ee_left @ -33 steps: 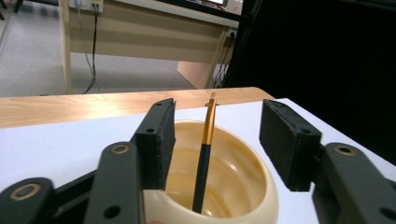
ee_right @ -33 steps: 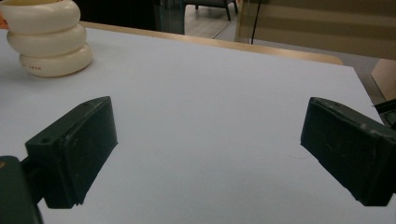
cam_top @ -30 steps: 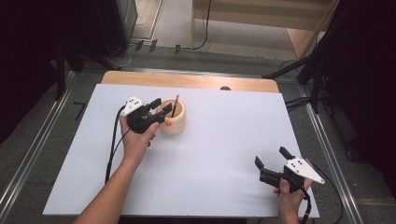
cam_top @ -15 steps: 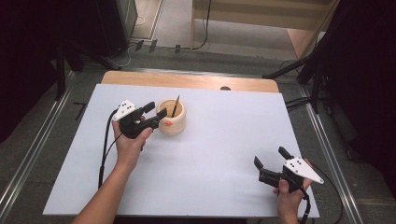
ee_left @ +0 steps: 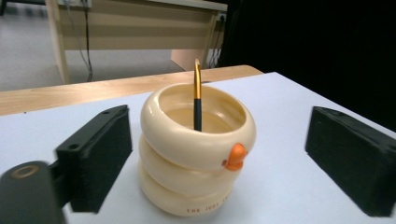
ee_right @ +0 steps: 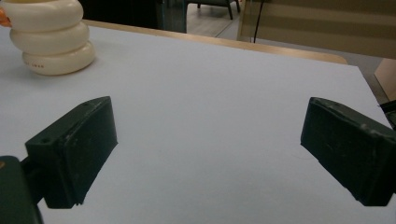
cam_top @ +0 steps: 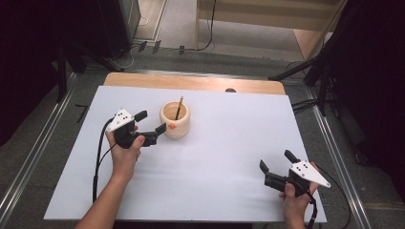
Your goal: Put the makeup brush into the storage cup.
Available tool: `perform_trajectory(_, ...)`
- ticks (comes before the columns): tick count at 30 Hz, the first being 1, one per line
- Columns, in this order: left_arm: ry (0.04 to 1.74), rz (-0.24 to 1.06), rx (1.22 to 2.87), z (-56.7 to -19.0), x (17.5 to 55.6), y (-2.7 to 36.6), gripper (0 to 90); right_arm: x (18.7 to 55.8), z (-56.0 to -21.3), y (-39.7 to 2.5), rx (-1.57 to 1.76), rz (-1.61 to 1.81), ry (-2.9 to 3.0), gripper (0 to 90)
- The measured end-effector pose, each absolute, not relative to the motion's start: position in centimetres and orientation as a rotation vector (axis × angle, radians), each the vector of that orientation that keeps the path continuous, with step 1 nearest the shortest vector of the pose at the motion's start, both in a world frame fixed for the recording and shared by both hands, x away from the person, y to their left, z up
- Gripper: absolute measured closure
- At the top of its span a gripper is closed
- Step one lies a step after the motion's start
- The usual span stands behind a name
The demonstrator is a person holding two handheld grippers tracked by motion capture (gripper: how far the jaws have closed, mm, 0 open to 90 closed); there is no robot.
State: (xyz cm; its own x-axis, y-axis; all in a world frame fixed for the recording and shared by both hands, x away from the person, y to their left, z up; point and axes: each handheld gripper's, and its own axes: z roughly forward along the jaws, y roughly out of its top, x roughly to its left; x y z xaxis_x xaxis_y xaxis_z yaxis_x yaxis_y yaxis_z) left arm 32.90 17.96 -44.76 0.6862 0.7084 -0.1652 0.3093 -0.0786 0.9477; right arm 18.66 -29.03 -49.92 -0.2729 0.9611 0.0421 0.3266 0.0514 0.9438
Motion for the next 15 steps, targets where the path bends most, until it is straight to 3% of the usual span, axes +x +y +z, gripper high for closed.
perform_trajectory(1, 0.826, 0.405, 1.678, -44.8, 32.7, 18.0, 0.0, 18.7, -49.9, -29.0, 1.306, 1.233, 1.676, 4.0)
perform_trajectory(15, 0.802, 0.483, 1.727, -45.3, 30.5, 19.3, 0.0, 18.7, -49.9, -29.0, 1.308, 1.234, 1.676, 4.0)
